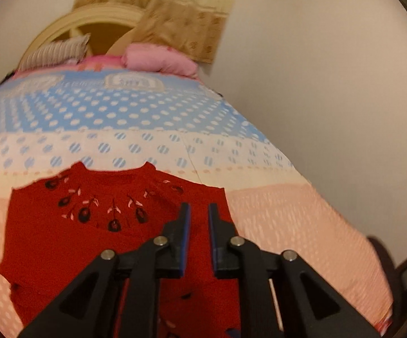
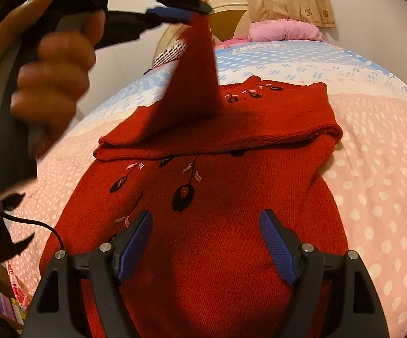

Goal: Fold small clothes

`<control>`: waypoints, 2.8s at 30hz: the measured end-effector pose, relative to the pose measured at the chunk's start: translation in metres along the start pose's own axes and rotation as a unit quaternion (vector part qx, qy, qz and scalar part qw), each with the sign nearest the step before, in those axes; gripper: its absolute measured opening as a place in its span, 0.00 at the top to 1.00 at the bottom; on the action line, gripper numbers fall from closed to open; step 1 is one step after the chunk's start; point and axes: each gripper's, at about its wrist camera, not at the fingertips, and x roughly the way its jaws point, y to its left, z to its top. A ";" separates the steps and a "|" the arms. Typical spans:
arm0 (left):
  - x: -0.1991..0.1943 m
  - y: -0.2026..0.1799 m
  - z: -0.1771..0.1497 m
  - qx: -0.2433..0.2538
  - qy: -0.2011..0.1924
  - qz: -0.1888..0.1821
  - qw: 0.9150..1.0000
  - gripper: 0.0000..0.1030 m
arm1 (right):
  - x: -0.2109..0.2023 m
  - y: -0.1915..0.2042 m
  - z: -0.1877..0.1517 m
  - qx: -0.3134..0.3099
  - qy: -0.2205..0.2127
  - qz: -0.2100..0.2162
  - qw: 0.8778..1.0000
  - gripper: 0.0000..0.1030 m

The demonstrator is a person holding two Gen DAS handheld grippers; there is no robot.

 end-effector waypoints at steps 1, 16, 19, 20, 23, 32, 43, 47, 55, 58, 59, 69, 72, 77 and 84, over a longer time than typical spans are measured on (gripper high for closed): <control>-0.007 -0.001 -0.002 0.010 -0.002 0.005 1.000 0.75 | -0.001 -0.001 -0.001 0.002 -0.002 0.002 1.000 0.23; -0.054 0.172 -0.108 -0.040 0.059 0.235 0.969 0.09 | 0.000 0.003 -0.004 -0.004 -0.004 -0.007 1.000 0.23; -0.049 0.189 -0.118 -0.072 0.063 0.228 0.969 0.09 | 0.002 0.007 -0.004 -0.010 -0.003 -0.018 1.000 0.23; -0.048 0.191 -0.117 -0.079 0.057 0.225 0.969 0.09 | 0.002 0.008 -0.004 -0.013 -0.002 -0.022 1.000 0.23; -0.046 0.190 -0.110 -0.090 0.036 0.212 0.972 0.09 | 0.003 0.010 -0.004 -0.020 0.000 -0.030 0.999 0.23; -0.037 0.229 -0.116 -0.173 0.044 0.198 0.964 0.08 | -0.017 -0.017 0.039 0.058 0.003 -0.007 0.998 0.23; -0.041 0.230 -0.120 -0.188 0.028 0.224 0.956 0.07 | 0.059 -0.060 0.118 0.105 0.074 -0.051 0.990 0.55; -0.039 0.231 -0.120 -0.188 0.033 0.217 0.957 0.05 | 0.087 -0.044 0.110 0.049 0.101 -0.084 0.990 0.77; -0.036 0.230 -0.119 -0.180 0.037 0.230 0.955 0.04 | 0.043 -0.028 0.115 -0.026 0.039 -0.108 0.993 0.84; -0.035 0.230 -0.119 -0.181 0.038 0.234 0.954 0.04 | 0.029 -0.030 0.121 -0.032 0.020 -0.123 0.992 0.84; -0.034 0.229 -0.119 -0.179 0.039 0.237 0.954 0.03 | 0.025 -0.032 0.123 -0.036 0.014 -0.137 0.990 0.84; -0.035 0.231 -0.120 -0.183 0.036 0.237 0.954 0.03 | 0.028 -0.072 0.091 -0.011 0.034 -0.154 0.987 0.84; -0.035 0.231 -0.121 -0.180 0.038 0.240 0.953 0.03 | 0.026 -0.070 0.076 -0.022 0.035 -0.153 0.987 0.84; -0.036 0.230 -0.121 -0.178 0.038 0.242 0.953 0.03 | 0.016 -0.080 0.082 0.015 0.021 -0.135 0.990 0.74; -0.036 0.229 -0.121 -0.176 0.039 0.245 0.953 0.02 | 0.044 -0.086 0.114 0.030 0.049 -0.146 0.988 0.41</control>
